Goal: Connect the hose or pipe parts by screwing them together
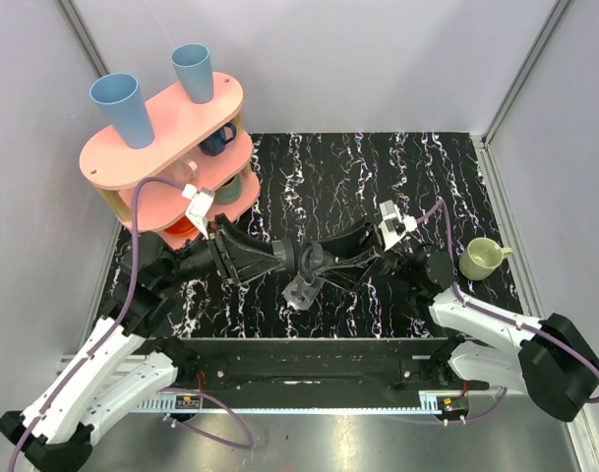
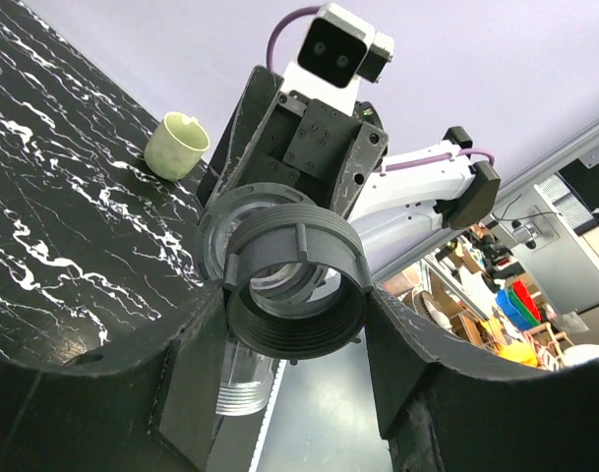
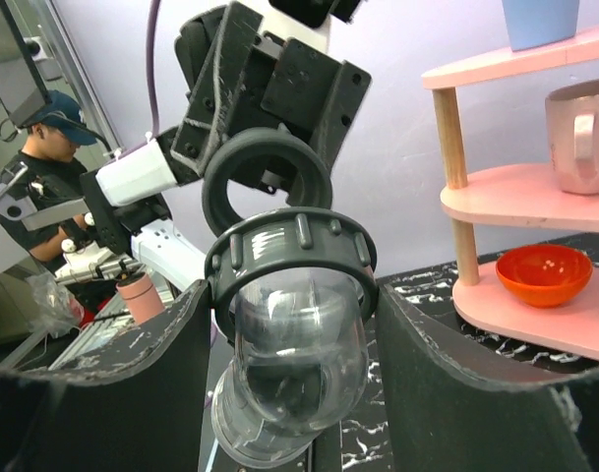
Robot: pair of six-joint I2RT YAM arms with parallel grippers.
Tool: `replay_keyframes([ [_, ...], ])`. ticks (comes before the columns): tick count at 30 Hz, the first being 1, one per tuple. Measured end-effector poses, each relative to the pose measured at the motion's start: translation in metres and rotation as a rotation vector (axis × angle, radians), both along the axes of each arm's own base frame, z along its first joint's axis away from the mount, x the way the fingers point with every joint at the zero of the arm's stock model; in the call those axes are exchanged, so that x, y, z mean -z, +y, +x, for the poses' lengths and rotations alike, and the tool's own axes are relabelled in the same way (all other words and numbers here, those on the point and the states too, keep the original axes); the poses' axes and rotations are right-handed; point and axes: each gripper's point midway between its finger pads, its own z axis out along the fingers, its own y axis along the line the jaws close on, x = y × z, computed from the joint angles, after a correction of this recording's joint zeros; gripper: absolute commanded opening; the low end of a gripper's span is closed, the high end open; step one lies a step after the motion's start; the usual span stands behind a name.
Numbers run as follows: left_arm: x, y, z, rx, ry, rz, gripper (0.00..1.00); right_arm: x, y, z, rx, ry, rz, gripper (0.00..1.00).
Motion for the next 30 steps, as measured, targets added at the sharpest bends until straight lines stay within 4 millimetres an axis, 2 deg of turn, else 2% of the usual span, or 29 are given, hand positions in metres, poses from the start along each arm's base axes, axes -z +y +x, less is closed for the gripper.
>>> replay_keyframes([
  [6,0.012,-0.014,0.009,0.039,0.046,0.026,0.00,-0.013,0.006,0.003,-0.026,-0.010,0.012,0.31],
  [11,0.024,-0.022,0.009,0.061,0.064,0.061,0.00,-0.006,0.010,0.006,-0.053,-0.012,-0.019,0.31],
  [16,0.020,-0.021,0.007,0.061,0.039,0.055,0.00,-0.014,0.013,0.003,-0.088,-0.053,-0.027,0.30],
  [22,0.020,-0.021,0.010,0.041,0.038,0.052,0.00,-0.012,0.013,0.005,-0.091,-0.027,-0.025,0.29],
  [30,0.021,-0.021,0.026,-0.033,0.008,0.012,0.00,-0.013,0.015,0.020,-0.058,0.077,0.005,0.29],
])
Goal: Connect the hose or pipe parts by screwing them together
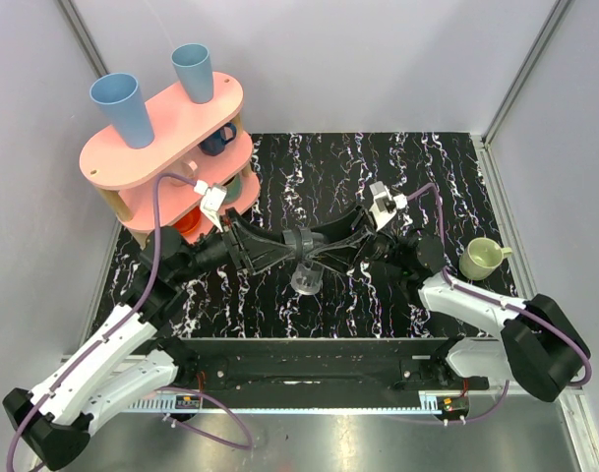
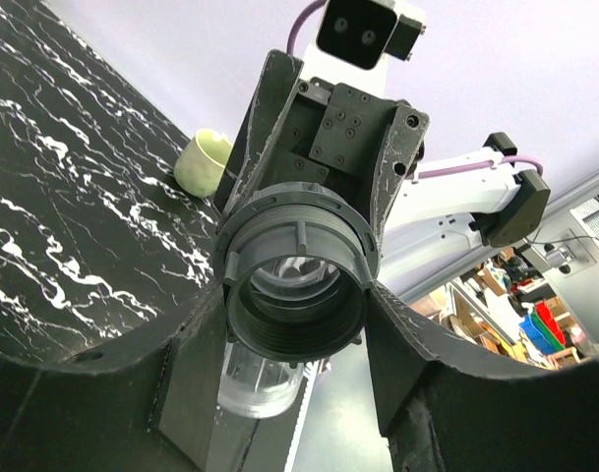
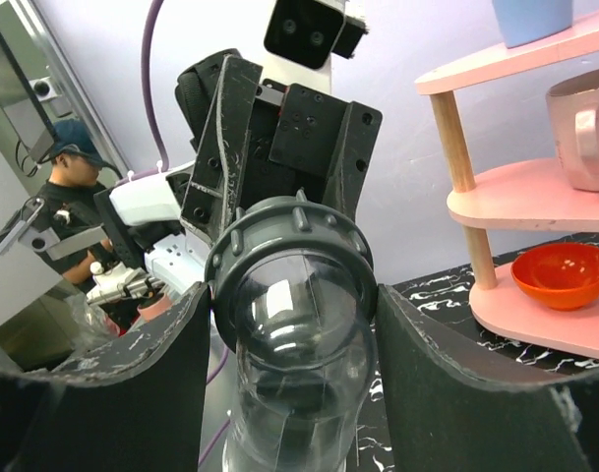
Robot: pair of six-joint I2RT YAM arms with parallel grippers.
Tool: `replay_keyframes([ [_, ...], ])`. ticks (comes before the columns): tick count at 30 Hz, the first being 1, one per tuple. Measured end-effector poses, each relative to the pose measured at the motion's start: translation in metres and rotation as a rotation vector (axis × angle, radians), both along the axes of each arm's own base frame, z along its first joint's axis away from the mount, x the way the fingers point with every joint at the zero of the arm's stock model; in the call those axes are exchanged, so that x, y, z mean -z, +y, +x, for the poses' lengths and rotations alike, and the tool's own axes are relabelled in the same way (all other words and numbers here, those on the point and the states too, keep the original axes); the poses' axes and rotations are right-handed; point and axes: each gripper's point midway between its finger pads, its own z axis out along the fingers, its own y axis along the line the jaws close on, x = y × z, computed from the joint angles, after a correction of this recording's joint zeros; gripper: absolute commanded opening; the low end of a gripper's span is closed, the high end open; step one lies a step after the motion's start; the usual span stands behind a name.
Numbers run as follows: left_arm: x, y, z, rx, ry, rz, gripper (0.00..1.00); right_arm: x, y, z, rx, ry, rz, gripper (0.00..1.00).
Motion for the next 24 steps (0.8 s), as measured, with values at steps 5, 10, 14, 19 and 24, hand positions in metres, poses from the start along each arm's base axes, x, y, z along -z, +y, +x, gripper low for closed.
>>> replay_keyframes([
  [5,-0.002,-0.002,0.007,-0.021,-0.030,-0.004,0.00,-0.001,0.000,0.005,0.015,0.032,0.013,0.28],
  [10,0.001,-0.004,0.012,-0.019,-0.059,0.010,0.00,0.002,0.000,0.010,0.012,0.061,0.011,0.26],
  [14,0.003,-0.005,0.013,-0.008,-0.096,0.031,0.00,0.005,0.000,0.011,-0.004,0.101,0.007,0.24],
  [19,0.005,-0.005,0.010,0.015,-0.167,0.058,0.00,0.005,0.000,0.010,-0.026,0.140,0.008,0.22],
  [24,0.005,-0.006,0.007,0.043,-0.254,0.078,0.00,0.005,0.000,0.007,-0.051,0.177,0.006,0.20],
])
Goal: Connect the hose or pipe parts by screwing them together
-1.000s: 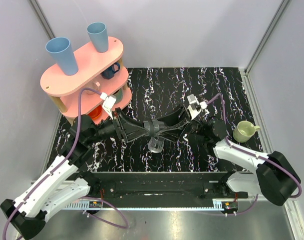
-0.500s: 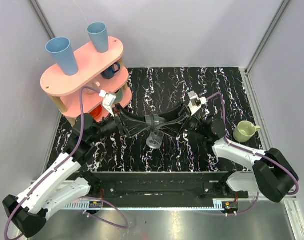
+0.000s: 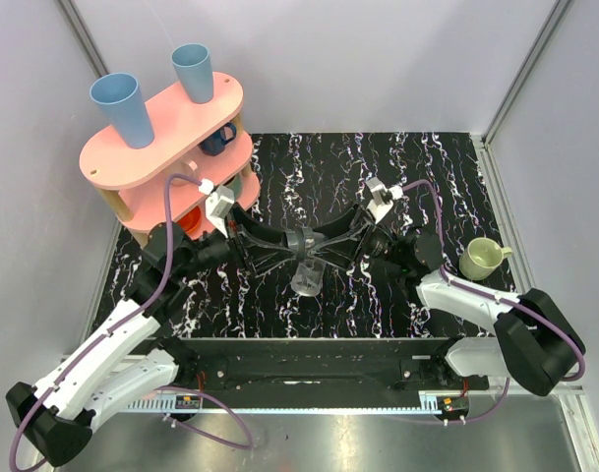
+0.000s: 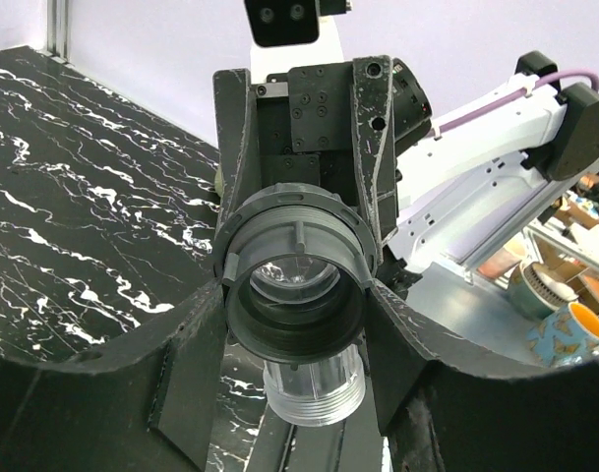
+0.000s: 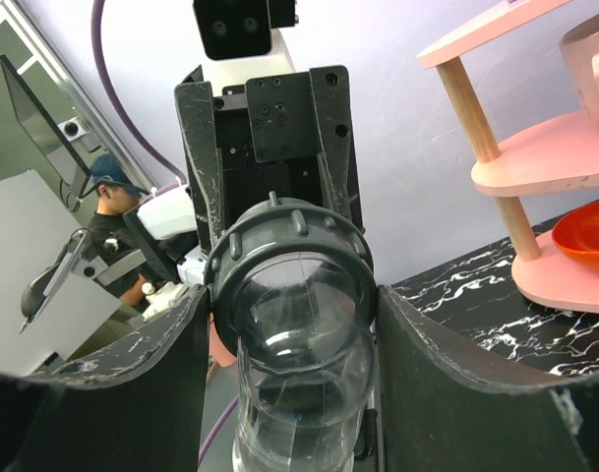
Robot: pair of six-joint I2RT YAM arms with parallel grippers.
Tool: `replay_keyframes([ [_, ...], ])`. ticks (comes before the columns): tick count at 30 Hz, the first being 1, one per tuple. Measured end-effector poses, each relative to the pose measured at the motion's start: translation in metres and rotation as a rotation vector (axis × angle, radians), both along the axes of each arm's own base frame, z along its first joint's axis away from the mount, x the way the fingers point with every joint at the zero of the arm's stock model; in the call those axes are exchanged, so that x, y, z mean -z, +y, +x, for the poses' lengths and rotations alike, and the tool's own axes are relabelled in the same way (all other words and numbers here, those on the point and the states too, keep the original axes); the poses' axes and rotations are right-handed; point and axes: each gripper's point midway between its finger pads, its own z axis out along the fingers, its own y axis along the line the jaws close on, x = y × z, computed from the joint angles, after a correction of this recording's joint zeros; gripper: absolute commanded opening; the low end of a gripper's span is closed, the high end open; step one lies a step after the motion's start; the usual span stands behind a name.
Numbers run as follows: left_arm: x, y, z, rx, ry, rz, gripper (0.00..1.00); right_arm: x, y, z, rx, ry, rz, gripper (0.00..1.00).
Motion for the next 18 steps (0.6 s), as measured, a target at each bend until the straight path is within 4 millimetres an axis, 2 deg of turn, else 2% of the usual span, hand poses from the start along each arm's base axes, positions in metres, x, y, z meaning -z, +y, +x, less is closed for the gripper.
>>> replay_keyframes([
  [9,0.006,-0.003,0.002,0.041,-0.124,0.095,0.00,0.005,-0.001,0.001,-0.035,0.060,-0.016,0.18],
  [18,0.019,-0.005,-0.004,0.098,-0.329,0.239,0.00,0.015,-0.002,-0.005,-0.068,0.090,-0.054,0.17],
])
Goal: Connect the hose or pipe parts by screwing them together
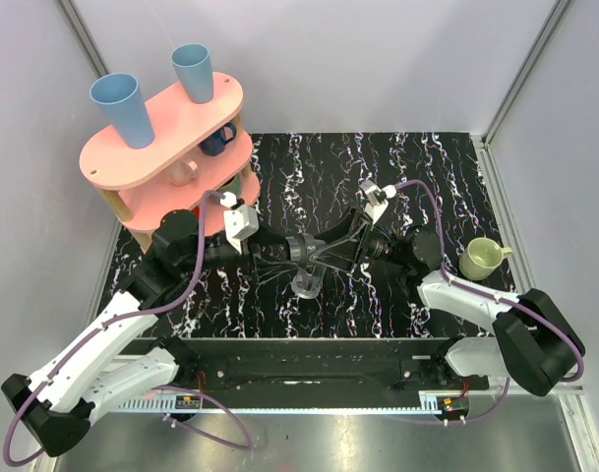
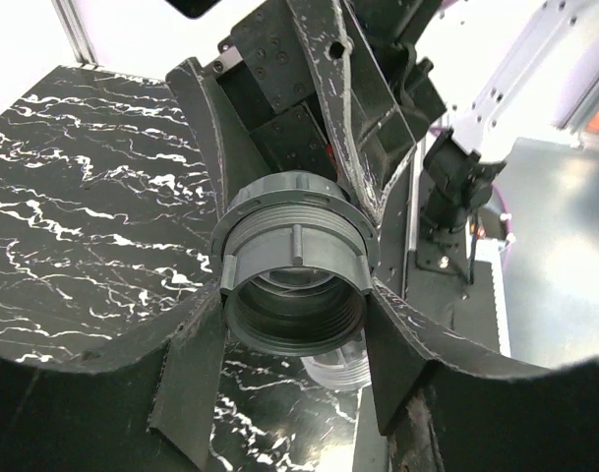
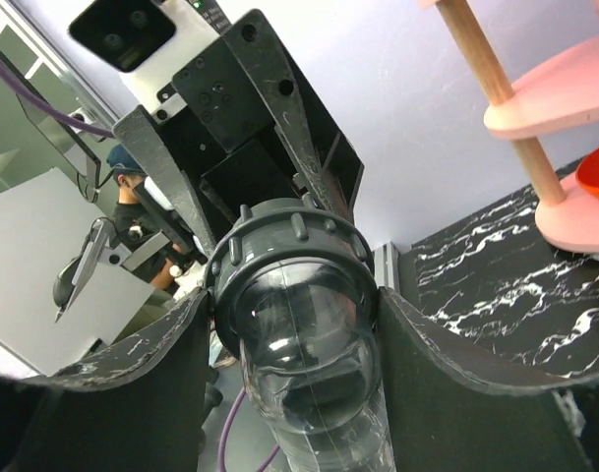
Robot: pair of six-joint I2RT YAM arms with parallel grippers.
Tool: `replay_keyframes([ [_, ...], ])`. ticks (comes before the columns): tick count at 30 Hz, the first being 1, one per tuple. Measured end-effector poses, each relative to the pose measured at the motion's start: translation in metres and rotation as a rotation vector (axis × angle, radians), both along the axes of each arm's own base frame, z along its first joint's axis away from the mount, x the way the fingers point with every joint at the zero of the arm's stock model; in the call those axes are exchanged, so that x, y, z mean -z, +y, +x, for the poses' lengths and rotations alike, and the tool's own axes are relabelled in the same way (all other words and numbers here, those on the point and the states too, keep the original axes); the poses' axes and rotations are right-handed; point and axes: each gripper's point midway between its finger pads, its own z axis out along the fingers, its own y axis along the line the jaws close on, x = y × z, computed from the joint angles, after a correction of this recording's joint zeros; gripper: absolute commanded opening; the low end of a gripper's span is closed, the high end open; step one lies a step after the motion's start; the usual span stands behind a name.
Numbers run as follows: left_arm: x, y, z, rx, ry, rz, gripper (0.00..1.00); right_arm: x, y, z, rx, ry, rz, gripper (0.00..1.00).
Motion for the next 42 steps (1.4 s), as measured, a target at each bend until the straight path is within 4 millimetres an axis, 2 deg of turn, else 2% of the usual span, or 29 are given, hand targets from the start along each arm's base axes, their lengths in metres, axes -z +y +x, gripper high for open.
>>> replay_keyframes([
  [12,0.026,-0.005,-0.014,0.075,-0.205,0.166,0.00,0.025,-0.001,-0.014,-0.102,0.084,-0.094,0.13],
  [22,0.041,-0.005,-0.013,0.073,-0.311,0.256,0.00,0.038,0.000,-0.014,-0.135,0.172,-0.143,0.09],
  [30,0.061,-0.002,0.004,-0.023,-0.396,0.335,0.00,0.055,0.003,0.002,-0.119,0.308,-0.168,0.07],
  [42,0.060,0.003,0.030,-0.196,-0.603,0.389,0.00,0.056,0.007,0.031,-0.030,0.483,-0.108,0.04],
])
